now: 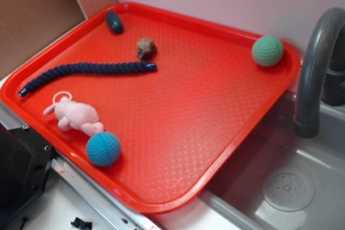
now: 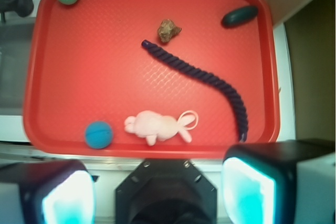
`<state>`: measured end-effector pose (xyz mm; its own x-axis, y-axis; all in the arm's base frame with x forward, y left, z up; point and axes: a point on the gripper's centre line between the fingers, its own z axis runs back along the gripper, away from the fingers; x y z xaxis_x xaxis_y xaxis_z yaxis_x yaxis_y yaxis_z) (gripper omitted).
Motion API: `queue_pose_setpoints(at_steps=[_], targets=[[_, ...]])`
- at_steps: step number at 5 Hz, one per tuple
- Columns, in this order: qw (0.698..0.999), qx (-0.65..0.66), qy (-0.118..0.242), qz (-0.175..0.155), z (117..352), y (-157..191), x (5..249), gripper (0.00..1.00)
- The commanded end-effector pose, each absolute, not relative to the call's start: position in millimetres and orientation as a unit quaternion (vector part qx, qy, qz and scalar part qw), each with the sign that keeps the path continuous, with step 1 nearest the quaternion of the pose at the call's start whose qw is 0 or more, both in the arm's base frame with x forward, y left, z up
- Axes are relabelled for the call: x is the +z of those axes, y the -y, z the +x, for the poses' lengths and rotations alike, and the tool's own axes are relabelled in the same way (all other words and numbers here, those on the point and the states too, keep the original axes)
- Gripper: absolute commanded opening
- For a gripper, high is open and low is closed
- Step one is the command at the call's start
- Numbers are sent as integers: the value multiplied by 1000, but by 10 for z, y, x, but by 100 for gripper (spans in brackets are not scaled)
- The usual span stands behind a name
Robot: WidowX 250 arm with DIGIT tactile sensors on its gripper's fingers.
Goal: Grab the blue rope.
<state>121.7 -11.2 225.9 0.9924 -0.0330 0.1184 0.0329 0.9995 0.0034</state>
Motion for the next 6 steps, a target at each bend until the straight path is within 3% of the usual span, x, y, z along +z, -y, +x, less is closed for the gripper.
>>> queue_pose_setpoints(at_steps=[1,3,5,6], targets=[[970,-218,107,-8,1465,-148,2006,100],[912,-391,110,-61,1774,-471,1541,100],[908,-412,74,-15,1943,-643,1063,100],[907,-417,58,-12,1990,-658,837,100]])
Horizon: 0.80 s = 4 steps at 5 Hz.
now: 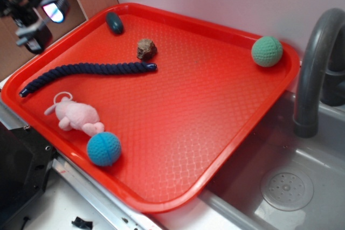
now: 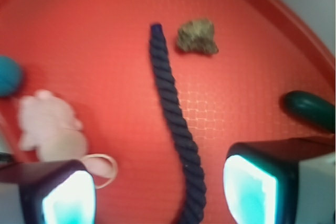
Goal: Grab the blue rope.
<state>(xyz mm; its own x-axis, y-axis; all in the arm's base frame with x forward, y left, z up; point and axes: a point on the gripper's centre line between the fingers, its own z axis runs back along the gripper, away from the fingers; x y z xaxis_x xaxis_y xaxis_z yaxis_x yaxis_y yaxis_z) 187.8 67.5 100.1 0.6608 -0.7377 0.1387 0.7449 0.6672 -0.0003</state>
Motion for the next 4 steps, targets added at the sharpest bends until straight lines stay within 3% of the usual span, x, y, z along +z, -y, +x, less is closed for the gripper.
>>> queue_pose_setpoints(at_steps=[1,2,3,4], targets=[[916,-399,48,-9,1986,-767,615,100],[918,-397,19,-8,1997,-832,404,100],[914,-404,6,-29,2016,-770,175,100],[911,-411,-14,-20,2029,-714,75,100]])
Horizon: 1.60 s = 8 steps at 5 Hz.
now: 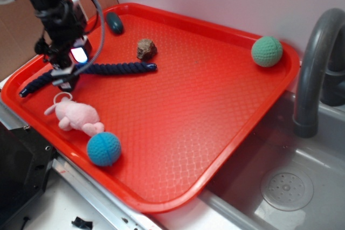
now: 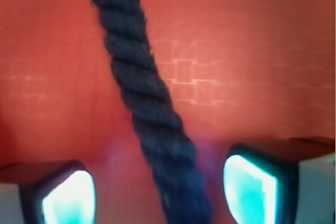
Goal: Grab the blue rope.
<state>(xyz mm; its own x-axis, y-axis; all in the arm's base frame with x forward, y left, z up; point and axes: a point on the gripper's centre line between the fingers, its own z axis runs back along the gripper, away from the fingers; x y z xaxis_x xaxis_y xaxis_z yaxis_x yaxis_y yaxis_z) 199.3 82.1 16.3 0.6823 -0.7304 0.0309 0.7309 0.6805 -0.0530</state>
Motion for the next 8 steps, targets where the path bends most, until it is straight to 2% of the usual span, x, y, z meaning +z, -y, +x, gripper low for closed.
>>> queue_pose_setpoints(at_steps=[1,2,3,4,5,6,7,8], targets=[[904,-427,-35,3,2041,-658,47,0],[896,-442,-30,-2,2028,-617,47,0],[891,-453,-41,-2,2033,-563,30,0],[895,-443,-47,20,2040,-455,172,0],[903,-425,-46,53,2058,-234,622,0],[931,-362,-24,33,2049,-118,1135,0],[969,-244,-39,2,2014,123,1540,0],[989,-133,-13,-61,1975,260,1792,0]])
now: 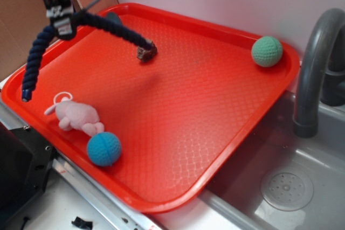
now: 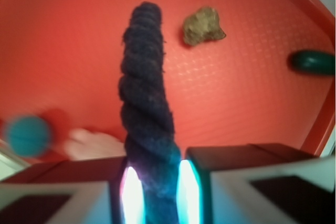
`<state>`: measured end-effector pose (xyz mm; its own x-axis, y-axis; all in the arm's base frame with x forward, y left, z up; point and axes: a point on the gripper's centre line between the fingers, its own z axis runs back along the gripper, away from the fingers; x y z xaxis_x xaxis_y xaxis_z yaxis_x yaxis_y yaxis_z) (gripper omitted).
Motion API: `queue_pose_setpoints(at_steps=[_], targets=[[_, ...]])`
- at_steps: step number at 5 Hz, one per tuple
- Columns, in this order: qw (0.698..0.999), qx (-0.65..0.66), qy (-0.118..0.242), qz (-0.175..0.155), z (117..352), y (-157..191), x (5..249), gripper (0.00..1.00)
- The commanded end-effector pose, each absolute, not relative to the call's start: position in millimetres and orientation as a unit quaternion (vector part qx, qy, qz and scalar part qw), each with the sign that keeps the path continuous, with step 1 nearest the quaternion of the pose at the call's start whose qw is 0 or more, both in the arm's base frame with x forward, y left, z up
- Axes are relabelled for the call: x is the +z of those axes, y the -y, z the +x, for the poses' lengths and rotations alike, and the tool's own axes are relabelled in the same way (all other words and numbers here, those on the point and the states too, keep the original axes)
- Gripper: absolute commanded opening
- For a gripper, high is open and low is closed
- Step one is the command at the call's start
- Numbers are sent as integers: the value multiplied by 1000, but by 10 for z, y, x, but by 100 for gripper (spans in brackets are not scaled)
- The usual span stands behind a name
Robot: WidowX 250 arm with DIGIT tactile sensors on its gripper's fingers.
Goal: Grab the blue rope.
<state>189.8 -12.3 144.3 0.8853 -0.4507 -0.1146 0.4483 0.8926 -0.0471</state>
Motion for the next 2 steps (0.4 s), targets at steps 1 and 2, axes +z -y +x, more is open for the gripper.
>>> queue_pose_setpoints(at_steps=[1,2], targets=[[994,-104,-10,-40,1982,322,1887,0],[993,-119,-3,-18,1997,392,1941,0]])
